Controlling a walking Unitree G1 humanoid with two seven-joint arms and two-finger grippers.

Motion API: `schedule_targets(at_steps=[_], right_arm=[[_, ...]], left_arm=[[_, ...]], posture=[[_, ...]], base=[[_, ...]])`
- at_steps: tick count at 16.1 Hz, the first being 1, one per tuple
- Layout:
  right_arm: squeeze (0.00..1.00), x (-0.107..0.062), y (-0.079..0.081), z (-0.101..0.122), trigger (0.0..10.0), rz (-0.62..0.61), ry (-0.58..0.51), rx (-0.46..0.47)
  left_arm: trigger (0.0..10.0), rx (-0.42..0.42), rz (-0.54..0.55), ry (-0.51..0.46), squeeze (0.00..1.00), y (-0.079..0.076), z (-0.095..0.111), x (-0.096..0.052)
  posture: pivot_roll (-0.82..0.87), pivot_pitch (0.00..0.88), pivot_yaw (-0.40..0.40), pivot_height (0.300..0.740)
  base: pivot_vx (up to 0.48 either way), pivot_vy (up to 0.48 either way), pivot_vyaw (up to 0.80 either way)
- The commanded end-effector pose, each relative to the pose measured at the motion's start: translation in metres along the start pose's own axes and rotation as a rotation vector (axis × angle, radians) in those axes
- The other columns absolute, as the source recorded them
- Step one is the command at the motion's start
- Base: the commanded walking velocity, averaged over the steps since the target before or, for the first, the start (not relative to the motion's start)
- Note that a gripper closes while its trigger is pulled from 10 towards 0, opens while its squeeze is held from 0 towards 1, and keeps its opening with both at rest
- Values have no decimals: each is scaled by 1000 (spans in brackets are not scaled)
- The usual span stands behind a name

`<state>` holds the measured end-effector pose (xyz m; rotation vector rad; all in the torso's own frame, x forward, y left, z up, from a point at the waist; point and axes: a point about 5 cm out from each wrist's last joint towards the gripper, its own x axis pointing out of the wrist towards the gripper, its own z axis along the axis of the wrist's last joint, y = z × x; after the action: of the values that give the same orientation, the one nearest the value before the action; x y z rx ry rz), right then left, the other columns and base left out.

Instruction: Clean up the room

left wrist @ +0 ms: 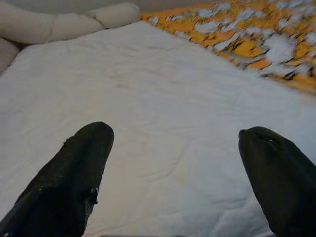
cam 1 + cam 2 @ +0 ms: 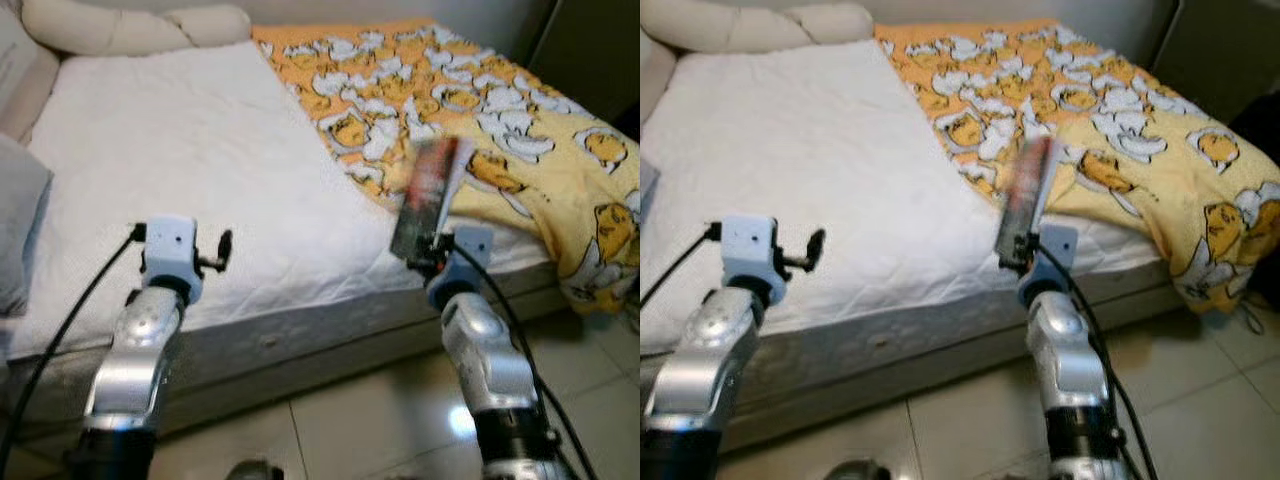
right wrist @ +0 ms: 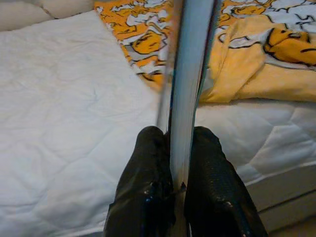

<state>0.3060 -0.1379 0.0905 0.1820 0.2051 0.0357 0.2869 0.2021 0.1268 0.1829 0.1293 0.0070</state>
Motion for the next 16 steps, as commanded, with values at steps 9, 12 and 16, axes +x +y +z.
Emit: schedule_targets(at_steps=[9,12,16], right_arm=[[0,2,1,11,10000,19,-50,-6],[0,2,1,11,10000,18,-51,-5],[0,3,5,10,10000,60,-36,-51]], left_arm=[[10000,-14,-2,-20,263,-2,5,2],[10000,-27,-3,-39,224,-3,7,2],[10000,-27,-35,-67,235,-6,10,2]], posture=[[47,0,-12,740],[52,0,-15,740],[52,0,-14,740]], base=[[0,276,0],[0,0,0],[0,0,0]])
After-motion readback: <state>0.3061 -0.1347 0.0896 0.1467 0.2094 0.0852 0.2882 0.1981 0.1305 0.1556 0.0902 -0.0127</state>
